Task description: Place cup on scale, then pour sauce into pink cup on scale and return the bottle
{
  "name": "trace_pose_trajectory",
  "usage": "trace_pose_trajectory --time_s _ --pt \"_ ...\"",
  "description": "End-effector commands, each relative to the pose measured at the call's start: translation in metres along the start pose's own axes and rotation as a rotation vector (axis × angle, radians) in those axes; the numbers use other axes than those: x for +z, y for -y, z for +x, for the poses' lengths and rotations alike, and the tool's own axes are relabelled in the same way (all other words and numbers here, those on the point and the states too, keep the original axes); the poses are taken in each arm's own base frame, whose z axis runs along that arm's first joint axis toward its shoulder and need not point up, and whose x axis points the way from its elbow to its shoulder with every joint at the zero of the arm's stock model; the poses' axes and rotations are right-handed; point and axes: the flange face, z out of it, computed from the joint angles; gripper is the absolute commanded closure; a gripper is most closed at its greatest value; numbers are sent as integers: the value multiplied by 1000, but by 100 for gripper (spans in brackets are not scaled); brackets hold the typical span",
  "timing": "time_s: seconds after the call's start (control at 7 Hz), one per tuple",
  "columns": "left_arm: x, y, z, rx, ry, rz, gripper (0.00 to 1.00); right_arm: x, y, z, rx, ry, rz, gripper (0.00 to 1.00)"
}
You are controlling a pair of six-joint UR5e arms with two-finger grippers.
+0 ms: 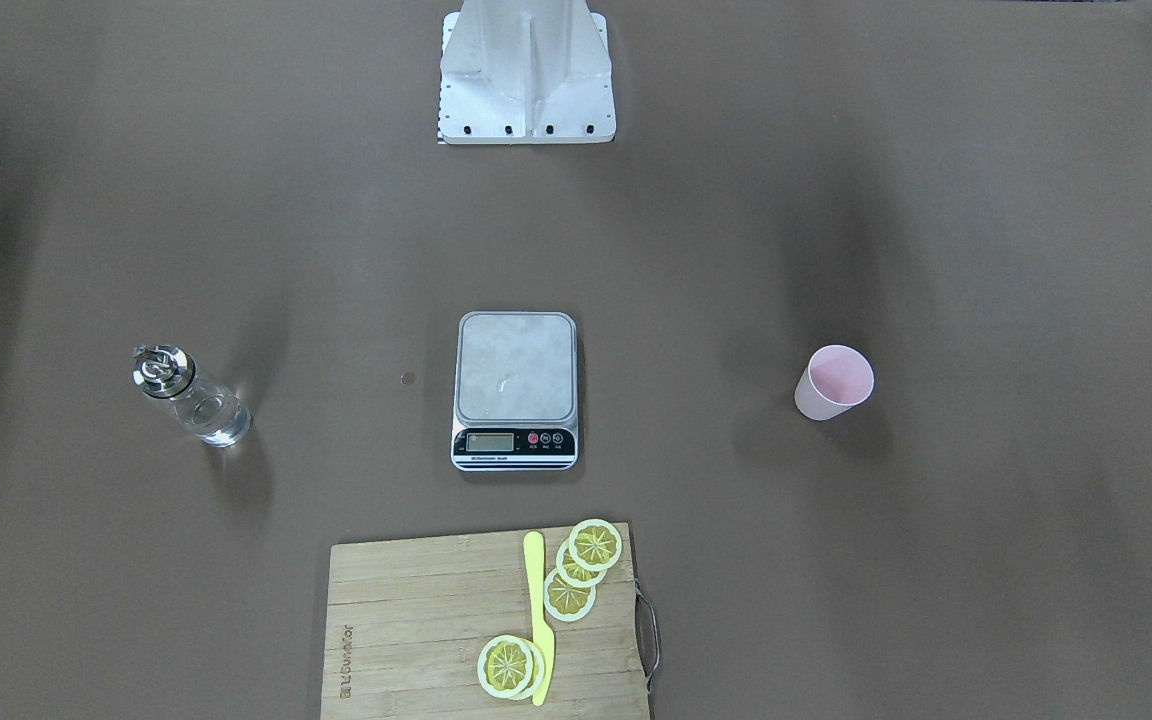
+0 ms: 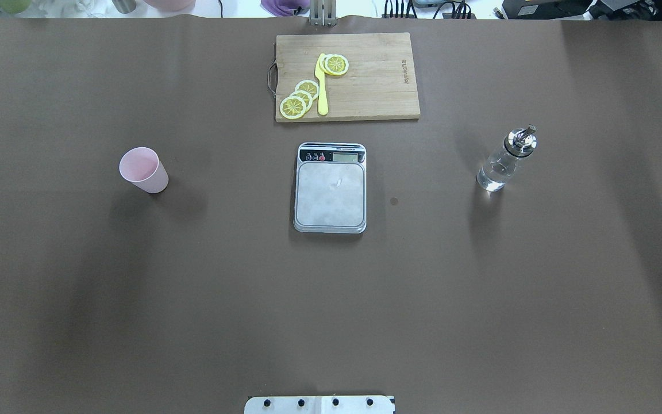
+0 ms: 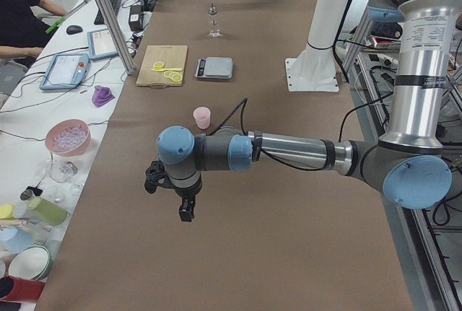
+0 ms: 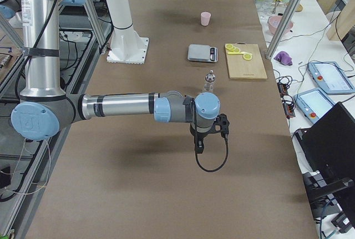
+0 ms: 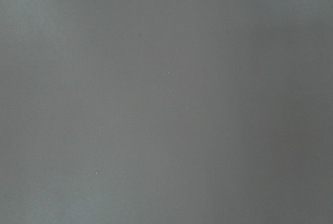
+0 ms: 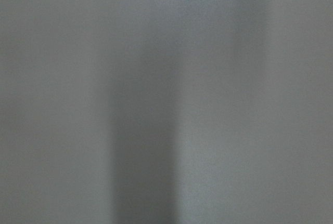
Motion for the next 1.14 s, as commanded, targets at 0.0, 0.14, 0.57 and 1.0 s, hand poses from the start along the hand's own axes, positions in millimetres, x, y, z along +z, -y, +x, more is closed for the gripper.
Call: trace_pose_trajectory --time_s 0.0,0.14,0.57,1.0 --pt "-2 1 1 1 -1 3 2 0 0 0 0 0 0 0" --pt "-4 4 4 14 0 10 2 -1 1 -1 -1 0 1 0" --pt "-5 5 9 32 -4 27 2 -3 5 -4 41 8 7 0" --pt "-14 13 16 47 2 44 2 -4 6 -5 36 8 9 0"
